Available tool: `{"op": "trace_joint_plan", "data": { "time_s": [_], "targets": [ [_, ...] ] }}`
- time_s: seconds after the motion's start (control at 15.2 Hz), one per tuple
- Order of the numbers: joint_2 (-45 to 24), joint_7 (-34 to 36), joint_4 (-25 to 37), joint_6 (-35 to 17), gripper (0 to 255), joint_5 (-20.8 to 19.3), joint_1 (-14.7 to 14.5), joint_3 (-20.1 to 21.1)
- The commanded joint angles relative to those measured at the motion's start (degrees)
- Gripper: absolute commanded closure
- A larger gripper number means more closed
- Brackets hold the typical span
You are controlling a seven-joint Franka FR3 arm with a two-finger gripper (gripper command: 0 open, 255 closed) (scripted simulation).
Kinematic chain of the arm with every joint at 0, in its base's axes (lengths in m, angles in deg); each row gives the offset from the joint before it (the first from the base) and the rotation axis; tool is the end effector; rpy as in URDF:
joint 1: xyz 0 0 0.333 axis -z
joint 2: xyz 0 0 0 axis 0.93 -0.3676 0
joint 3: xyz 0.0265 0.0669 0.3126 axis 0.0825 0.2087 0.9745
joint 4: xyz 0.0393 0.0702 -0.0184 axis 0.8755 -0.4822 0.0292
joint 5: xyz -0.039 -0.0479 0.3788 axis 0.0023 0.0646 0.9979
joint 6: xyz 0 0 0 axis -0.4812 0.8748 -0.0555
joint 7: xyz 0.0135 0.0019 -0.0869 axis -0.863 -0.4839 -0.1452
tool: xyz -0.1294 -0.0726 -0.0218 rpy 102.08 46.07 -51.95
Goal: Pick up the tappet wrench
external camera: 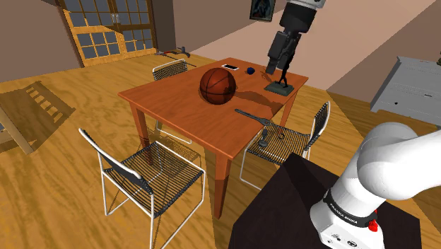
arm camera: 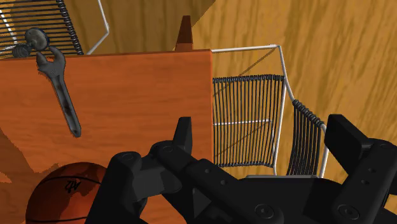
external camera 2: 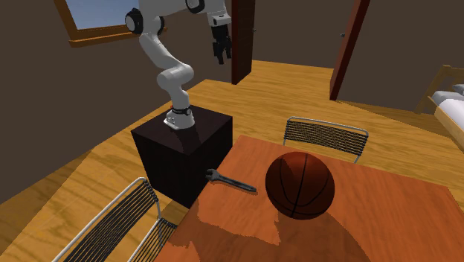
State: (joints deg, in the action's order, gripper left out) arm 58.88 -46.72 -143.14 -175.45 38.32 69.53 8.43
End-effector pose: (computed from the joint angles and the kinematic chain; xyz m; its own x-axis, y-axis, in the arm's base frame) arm 0.3064 0.0152 0.5774 0.9838 0.0993 0.1491 0.1114 -0.9909 -0.0751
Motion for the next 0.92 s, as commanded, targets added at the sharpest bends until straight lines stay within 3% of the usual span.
{"op": "trace_joint_plan", "data": {
  "time_s": [0.0, 0.86],
  "targets": [
    [0.0, 0.0, 0.0, 0.0, 0, 0.0, 0.0, 0.0],
    [-16.16, -11.58, -4.59, -16.95, 0, -4.86, 3.45, -9.24]
  ]
}}
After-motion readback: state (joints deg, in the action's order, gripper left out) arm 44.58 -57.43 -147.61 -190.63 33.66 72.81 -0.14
